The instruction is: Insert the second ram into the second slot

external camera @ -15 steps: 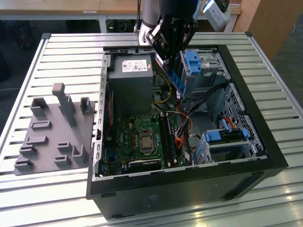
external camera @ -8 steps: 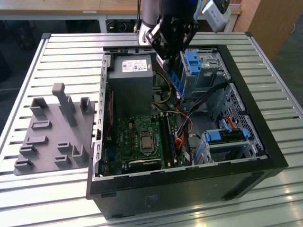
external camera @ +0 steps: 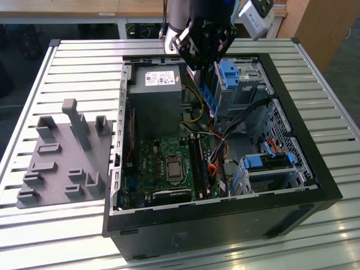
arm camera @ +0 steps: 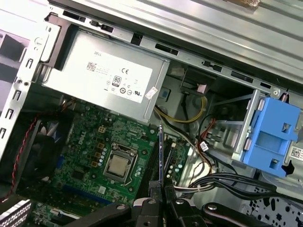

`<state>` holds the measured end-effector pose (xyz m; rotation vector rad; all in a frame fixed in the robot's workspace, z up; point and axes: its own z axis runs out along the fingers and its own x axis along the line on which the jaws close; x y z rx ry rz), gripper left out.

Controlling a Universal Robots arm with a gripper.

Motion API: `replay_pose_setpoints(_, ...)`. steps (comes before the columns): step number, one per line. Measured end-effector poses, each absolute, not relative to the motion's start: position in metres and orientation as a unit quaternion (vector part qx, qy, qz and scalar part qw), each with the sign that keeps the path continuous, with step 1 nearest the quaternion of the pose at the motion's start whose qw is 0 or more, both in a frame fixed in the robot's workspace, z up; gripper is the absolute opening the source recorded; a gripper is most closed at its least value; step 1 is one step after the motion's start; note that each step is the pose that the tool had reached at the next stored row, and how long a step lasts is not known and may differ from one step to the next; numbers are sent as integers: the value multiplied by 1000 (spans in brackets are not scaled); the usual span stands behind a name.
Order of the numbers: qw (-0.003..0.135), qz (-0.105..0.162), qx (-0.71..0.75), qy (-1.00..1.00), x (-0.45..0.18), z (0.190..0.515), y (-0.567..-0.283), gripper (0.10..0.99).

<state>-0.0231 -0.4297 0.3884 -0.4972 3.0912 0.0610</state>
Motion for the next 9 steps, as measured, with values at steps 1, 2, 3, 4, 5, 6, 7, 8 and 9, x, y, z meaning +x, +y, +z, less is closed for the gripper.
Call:
replay_pose_setpoints(1, 5, 19, -154, 988, -23, 388, -430, 137)
replay_pose_setpoints(2, 5, 19, -149, 989, -23, 388, -430, 137)
replay_pose_setpoints(3, 5, 19, -145, 989, -23, 388, -430, 137)
replay_pose_setpoints(4, 5, 19, -140, 990, -23, 388, -430, 137)
replay_pose_setpoints(5, 6, 19, -134, 991, -23, 388, -430, 137)
replay_pose_setpoints(6, 6, 19, -128, 992, -23, 388, -430, 137)
replay_pose_setpoints(7, 6, 19, -121, 992, -23, 388, -430, 137)
replay_pose_setpoints(8, 6, 19, -114, 993, -23, 388, -430, 137)
replay_pose_setpoints(9, 6, 19, -105, 994, -23, 388, -430, 137)
